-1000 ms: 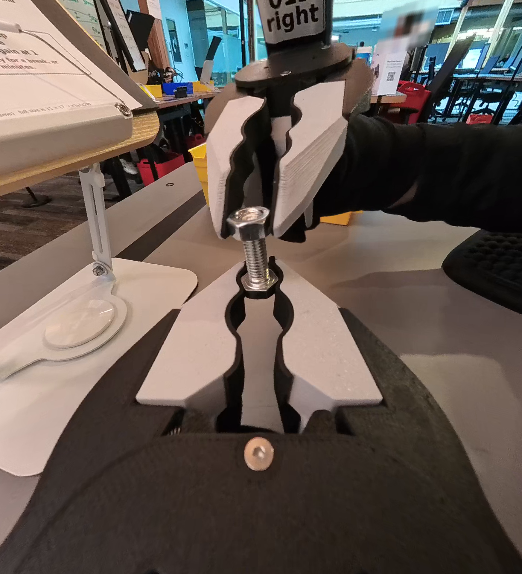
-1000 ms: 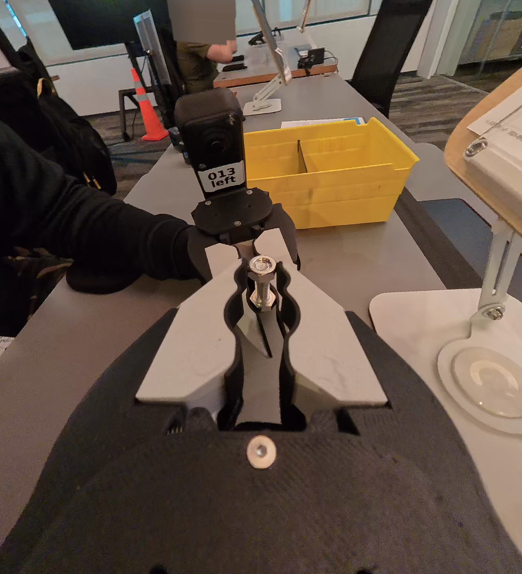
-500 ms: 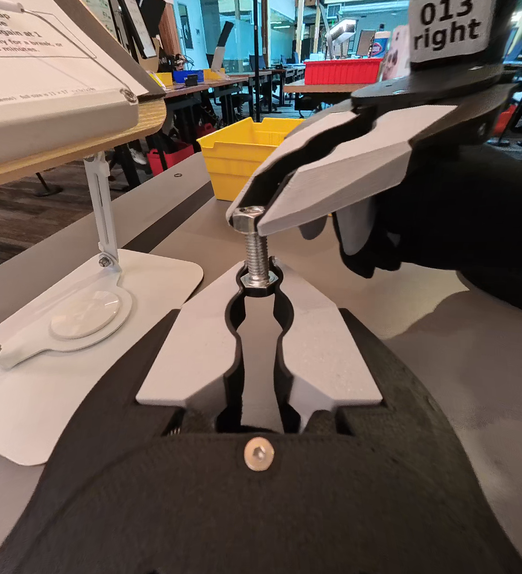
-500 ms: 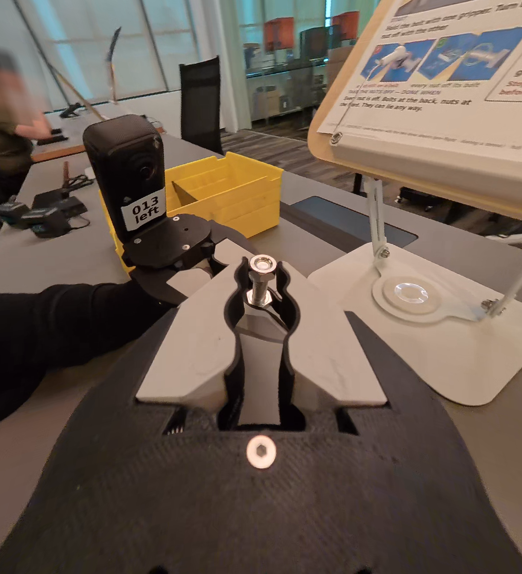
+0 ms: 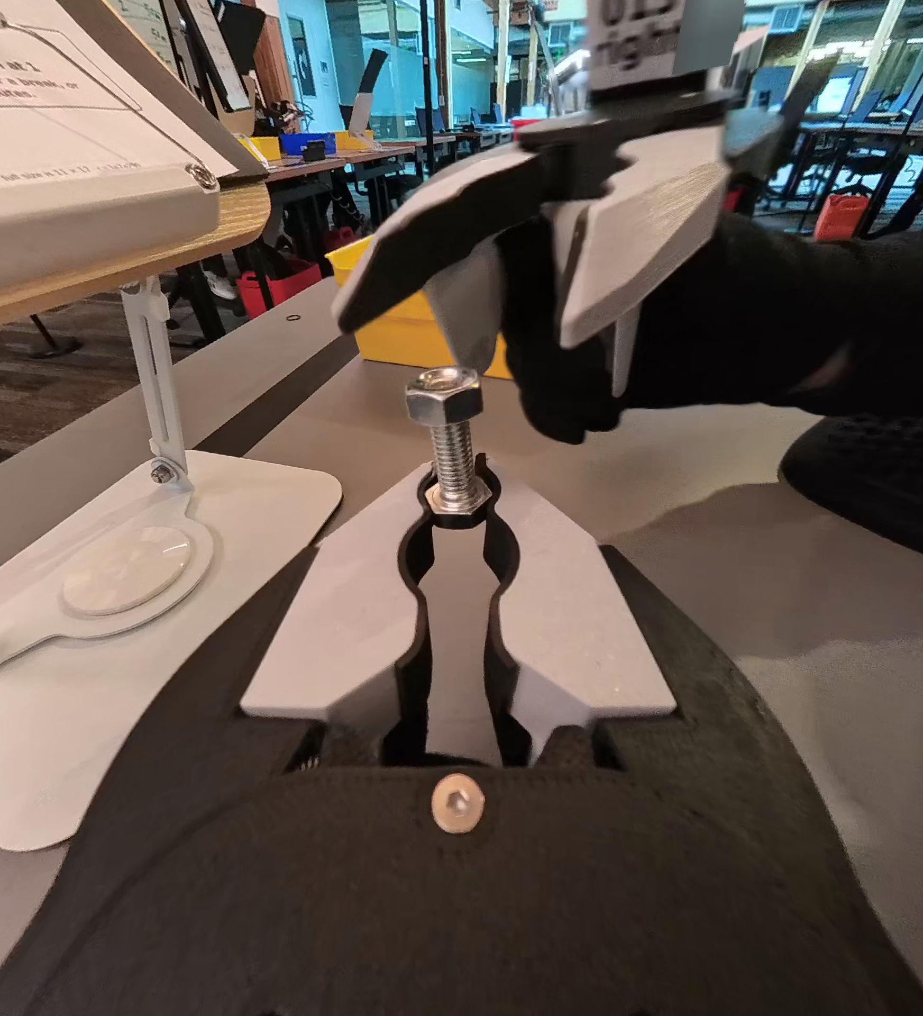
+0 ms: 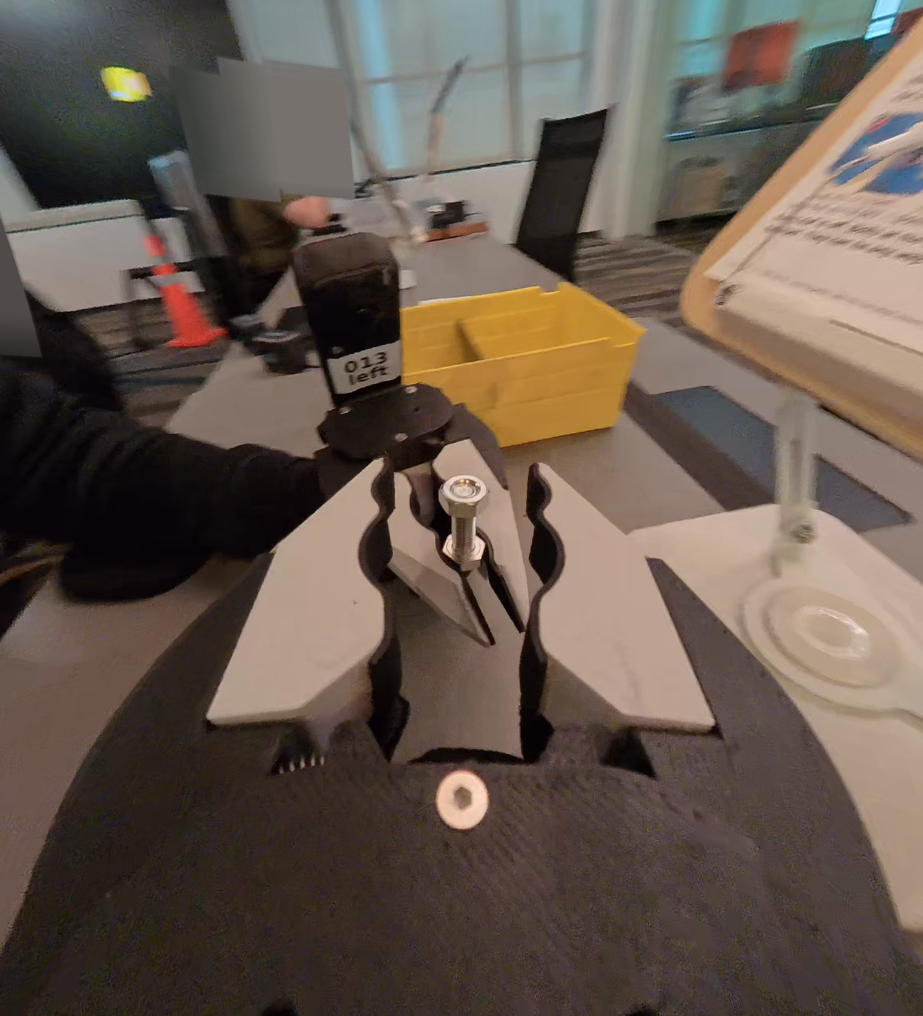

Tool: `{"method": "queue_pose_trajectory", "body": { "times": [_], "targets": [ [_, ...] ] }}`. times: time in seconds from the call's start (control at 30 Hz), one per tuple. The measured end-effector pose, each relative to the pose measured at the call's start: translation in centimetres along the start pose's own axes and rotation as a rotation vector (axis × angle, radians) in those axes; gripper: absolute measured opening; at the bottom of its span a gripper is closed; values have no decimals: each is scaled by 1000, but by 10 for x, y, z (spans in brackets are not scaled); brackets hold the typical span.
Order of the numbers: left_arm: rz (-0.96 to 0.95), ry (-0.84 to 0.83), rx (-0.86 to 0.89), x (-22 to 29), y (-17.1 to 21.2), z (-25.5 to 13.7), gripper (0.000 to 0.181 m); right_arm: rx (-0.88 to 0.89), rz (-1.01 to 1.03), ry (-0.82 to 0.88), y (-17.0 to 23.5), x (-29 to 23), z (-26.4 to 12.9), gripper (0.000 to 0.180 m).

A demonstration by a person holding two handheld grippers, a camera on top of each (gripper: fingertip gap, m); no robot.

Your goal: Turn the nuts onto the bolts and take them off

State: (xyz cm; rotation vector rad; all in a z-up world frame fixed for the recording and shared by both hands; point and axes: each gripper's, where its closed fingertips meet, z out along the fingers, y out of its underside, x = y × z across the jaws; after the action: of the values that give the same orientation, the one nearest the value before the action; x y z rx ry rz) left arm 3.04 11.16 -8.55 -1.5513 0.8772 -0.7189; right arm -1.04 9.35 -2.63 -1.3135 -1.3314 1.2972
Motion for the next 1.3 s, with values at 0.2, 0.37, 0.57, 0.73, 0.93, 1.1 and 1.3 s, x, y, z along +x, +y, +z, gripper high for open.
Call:
{"method": "queue_pose_trajectory", "body": {
  "times": [0.2,0.37,0.57,0.73,0.93,1.1,1.3],
  "targets": [
    [3,39,11,7,-3,-1,11,-38,-17,-311,14,-2,0,35],
    [7,70,17,13,-4,-1,11,-36,-28,-544,13,-19,5,27],
    [14,93,23,18,-6,-1,10,-45,-46,-709,12,-28,3,19],
    [17,97,22,20,-6,0,10,-22,-44,-759,11,-29,1,17],
    [12,72,23,14,-6,-1,10,-7,-54,-652,11,-23,6,16],
    [14,52,18,11,-5,0,11,-14,-58,-467,12,-19,8,16],
    [7,13,16,4,-4,-1,11,16,-30,-199,11,-8,14,16]
  ]
}}
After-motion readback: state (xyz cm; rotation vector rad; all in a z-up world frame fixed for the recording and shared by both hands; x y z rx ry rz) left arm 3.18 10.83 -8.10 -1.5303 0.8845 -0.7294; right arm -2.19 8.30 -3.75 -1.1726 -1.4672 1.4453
